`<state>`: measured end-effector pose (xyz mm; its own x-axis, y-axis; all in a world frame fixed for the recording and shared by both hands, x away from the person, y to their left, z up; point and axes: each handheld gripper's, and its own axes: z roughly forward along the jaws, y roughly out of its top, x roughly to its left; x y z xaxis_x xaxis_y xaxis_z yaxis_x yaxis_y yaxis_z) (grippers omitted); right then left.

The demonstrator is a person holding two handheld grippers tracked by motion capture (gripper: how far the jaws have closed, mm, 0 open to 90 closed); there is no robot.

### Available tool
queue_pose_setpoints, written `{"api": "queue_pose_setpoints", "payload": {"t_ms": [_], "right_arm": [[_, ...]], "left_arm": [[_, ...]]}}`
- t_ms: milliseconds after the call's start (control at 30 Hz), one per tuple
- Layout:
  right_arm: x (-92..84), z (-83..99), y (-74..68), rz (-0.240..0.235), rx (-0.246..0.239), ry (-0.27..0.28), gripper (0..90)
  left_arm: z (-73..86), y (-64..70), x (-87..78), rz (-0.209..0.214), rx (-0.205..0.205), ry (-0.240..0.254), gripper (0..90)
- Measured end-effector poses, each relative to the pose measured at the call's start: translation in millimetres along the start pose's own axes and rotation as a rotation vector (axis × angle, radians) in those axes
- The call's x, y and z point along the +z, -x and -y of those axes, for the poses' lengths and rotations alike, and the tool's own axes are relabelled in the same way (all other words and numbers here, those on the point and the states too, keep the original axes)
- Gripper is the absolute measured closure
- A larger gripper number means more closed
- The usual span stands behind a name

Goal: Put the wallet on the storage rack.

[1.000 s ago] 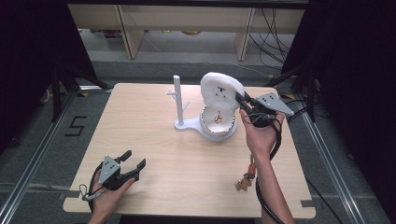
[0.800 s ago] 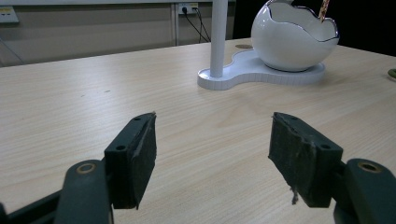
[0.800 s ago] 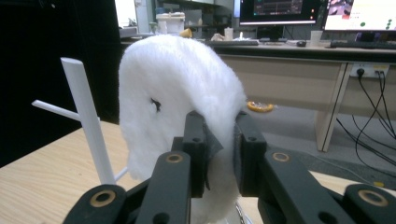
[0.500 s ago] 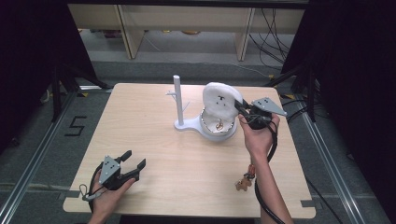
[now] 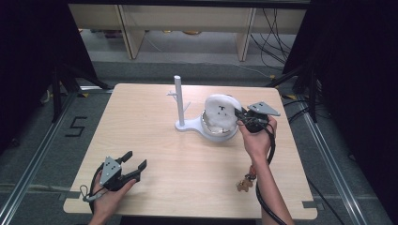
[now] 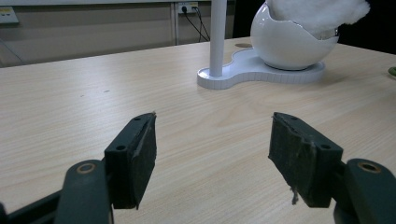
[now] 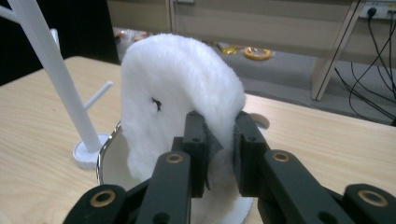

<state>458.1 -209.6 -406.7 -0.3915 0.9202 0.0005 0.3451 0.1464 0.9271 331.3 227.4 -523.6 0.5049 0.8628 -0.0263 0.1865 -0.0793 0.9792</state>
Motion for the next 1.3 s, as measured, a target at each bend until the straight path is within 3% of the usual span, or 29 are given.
{"api": "queue_pose_setpoints", "payload": {"t_ms": [100, 233, 433, 467, 533, 633, 667, 733, 800, 967, 1033, 1100, 1267, 1300], "right_arm": [[3.0, 1.9, -2.7, 0.004, 0.01, -0.024, 78.9], [6.7, 2.4, -0.2, 0.003, -0.031, -0.051, 79.1], [10.7, -2.2, -1.0, 0.021, -0.052, -0.102, 79.3], [11.6, -3.7, 1.9, 0.027, -0.096, -0.108, 79.3], [12.9, -5.3, 0.6, 0.026, -0.091, -0.128, 79.3], [15.5, -5.5, -2.0, 0.026, -0.049, -0.164, 79.2], [16.7, -5.5, 0.8, 0.012, -0.072, -0.172, 78.9], [18.0, -4.9, 0.8, 0.016, -0.053, -0.204, 78.3], [21.5, -3.0, 3.9, 0.008, -0.076, -0.186, 77.6], [22.3, -1.6, 1.4, 0.035, -0.049, -0.198, 75.6], [23.5, -1.2, 3.5, 0.036, -0.071, -0.2, 74.5], [23.5, -0.4, 1.2, 0.041, -0.043, -0.208, 72.5], [23.3, -0.4, 0.4, 0.034, -0.029, -0.21, 60.1], [23.7, -0.3, 2.0, 0.034, -0.045, -0.203, 57.9]], "left_arm": [[0.0, 0.1, 0.0, 0.0, 0.0, 0.0, 31.5], [-0.1, 0.2, 0.3, 0.001, 0.002, -0.002, 31.5], [-0.2, 0.4, 0.3, 0.001, 0.003, -0.004, 31.5], [-0.2, 0.5, 0.3, 0.001, 0.004, -0.005, 31.5], [-0.3, 0.6, 0.3, 0.001, 0.003, -0.005, 31.5], [-0.3, 0.6, 0.5, 0.003, 0.003, -0.006, 31.5], [-0.3, 0.7, 0.5, 0.003, 0.004, -0.006, 31.5], [-0.3, 0.8, 0.5, 0.003, 0.003, -0.006, 31.5], [-0.3, 0.7, 0.4, 0.002, 0.003, -0.005, 31.5], [-0.2, 0.6, 0.4, 0.003, 0.002, -0.004, 31.5], [-0.2, 0.6, 0.4, 0.003, 0.002, -0.003, 31.5], [-0.2, 0.4, 0.5, 0.004, 0.001, -0.002, 31.5], [-0.1, 0.4, 0.5, 0.006, -0.003, 0.0, 31.4], [-0.2, 0.3, 0.6, 0.006, -0.003, -0.001, 31.4]]}}
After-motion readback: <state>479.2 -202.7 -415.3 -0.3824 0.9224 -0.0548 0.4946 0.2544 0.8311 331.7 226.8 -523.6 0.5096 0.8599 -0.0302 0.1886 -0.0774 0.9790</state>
